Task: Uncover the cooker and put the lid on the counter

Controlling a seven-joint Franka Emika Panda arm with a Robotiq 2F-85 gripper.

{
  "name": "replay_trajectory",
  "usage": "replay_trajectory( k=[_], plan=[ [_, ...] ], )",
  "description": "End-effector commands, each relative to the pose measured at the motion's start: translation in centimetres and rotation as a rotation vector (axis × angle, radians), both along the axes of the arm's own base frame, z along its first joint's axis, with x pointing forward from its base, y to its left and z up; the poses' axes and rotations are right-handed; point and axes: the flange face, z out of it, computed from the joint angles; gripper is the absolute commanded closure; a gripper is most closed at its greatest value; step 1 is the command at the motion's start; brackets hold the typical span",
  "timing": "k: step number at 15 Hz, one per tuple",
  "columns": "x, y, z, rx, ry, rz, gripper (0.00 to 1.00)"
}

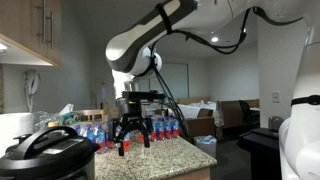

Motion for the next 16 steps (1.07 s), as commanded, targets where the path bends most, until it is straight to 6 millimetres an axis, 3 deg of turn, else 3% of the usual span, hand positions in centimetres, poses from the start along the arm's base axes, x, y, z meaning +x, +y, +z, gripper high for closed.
replay_trajectory(
  k=[1,13,16],
  plan=[
    [0.01,-0.01,0.03,0.0,0.0,0.0,0.0],
    [0.01,-0.01,0.03,0.0,0.0,0.0,0.0],
    [0.48,0.65,0.91,0.011,-0.034,-0.021,0.0]
  ],
)
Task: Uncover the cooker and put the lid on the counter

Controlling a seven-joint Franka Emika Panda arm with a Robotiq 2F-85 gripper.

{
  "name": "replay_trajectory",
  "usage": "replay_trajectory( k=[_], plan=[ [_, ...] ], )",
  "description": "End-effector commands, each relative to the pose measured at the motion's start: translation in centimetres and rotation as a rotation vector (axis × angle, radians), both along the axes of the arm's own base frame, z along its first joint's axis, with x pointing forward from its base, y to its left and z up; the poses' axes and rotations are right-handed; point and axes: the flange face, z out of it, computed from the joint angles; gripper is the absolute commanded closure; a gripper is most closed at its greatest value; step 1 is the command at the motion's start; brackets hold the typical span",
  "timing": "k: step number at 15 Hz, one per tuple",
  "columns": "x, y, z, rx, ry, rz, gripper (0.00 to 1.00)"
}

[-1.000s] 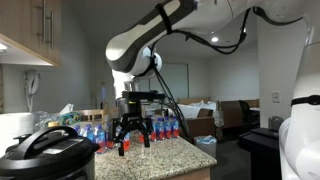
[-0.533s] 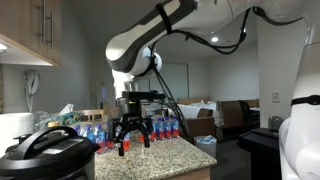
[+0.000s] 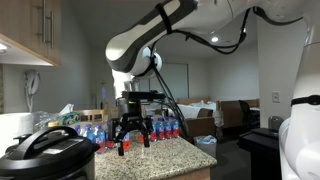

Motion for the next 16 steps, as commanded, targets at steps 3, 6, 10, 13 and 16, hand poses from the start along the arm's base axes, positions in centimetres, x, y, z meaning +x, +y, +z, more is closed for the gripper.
replay_trajectory(
  k=[3,6,10,13,16],
  plan=[
    [-0.7,1.0,3.9,0.032,-0.098,-0.029,0.0],
    [-1.5,2.3,7.3,0.139,-0.178,-0.082,0.0],
    [-1.9,3.2,10.4,0.318,-0.286,-0.155,0.0],
    [-1.9,3.6,12.0,0.453,-0.352,-0.229,0.0],
    [-2.1,4.5,13.1,0.618,-0.392,-0.272,0.0]
  ],
)
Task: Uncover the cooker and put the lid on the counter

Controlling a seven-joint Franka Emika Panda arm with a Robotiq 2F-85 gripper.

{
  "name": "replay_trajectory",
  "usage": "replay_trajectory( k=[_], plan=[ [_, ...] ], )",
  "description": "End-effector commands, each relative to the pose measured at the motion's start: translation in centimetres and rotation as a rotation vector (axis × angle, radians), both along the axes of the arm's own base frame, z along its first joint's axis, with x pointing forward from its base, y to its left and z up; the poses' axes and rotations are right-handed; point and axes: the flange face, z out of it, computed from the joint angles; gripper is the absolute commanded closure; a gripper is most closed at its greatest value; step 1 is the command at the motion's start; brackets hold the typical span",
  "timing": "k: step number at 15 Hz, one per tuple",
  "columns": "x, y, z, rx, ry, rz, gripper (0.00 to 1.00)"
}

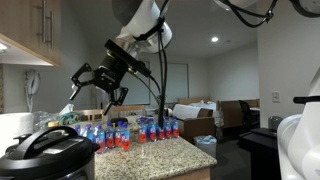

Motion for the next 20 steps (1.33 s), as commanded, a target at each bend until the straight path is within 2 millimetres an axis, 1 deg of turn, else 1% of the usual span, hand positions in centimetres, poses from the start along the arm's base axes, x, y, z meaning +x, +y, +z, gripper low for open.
replay_trajectory(
  k=[1,3,4,6,9,14,17,18,19,20],
  plan=[
    [-1.1,0.4,0.8,0.184,-0.059,-0.045,0.0],
    [-1.0,0.6,1.2,0.265,-0.086,-0.113,0.0],
    [-0.2,1.0,1.3,0.205,-0.052,-0.079,0.0],
    [-0.3,1.0,1.4,0.239,-0.063,-0.105,0.0],
    [-0.3,0.9,1.4,0.242,-0.064,-0.109,0.0],
    [-0.8,2.3,1.3,0.341,0.006,-0.018,0.0],
    [-1.0,2.4,1.2,0.391,0.041,-0.04,0.0],
    [4.9,4.3,0.5,0.409,0.045,-0.063,0.0],
    [5.6,4.2,0.4,0.424,0.047,-0.083,0.0],
    [7.1,4.5,0.4,0.436,0.052,-0.125,0.0]
  ],
)
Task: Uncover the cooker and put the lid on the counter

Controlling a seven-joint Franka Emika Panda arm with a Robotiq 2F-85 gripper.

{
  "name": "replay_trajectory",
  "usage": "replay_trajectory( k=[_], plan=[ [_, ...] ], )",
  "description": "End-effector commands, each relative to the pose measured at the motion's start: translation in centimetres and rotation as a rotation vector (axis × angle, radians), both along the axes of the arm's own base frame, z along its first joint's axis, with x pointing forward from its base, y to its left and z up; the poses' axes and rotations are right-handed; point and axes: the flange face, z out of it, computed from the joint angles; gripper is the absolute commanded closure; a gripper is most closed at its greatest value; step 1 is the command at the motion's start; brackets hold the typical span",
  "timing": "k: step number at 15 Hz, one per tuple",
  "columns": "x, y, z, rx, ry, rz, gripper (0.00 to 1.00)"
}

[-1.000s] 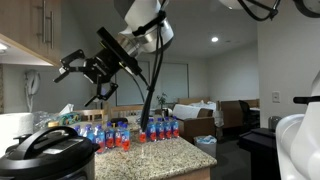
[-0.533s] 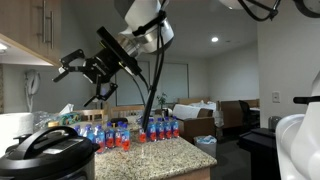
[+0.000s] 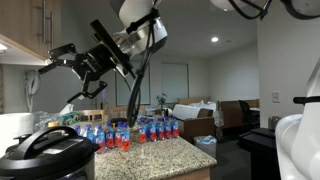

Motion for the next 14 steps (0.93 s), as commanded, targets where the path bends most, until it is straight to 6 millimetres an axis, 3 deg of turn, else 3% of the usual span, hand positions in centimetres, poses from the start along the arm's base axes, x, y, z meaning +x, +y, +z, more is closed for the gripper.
replay_trajectory(
  k=[1,5,7,12,14],
  plan=[
    [7.9,1.9,-1.4,0.072,0.037,-0.057,0.0],
    [15.9,3.6,-4.1,0.134,0.102,-0.07,0.0],
    [18.1,5.0,-3.5,0.15,0.101,-0.062,0.0],
    [17.9,7.4,-0.2,0.175,0.039,-0.06,0.0],
    [17.1,8.3,-0.1,0.177,0.13,0.045,0.0]
  ],
)
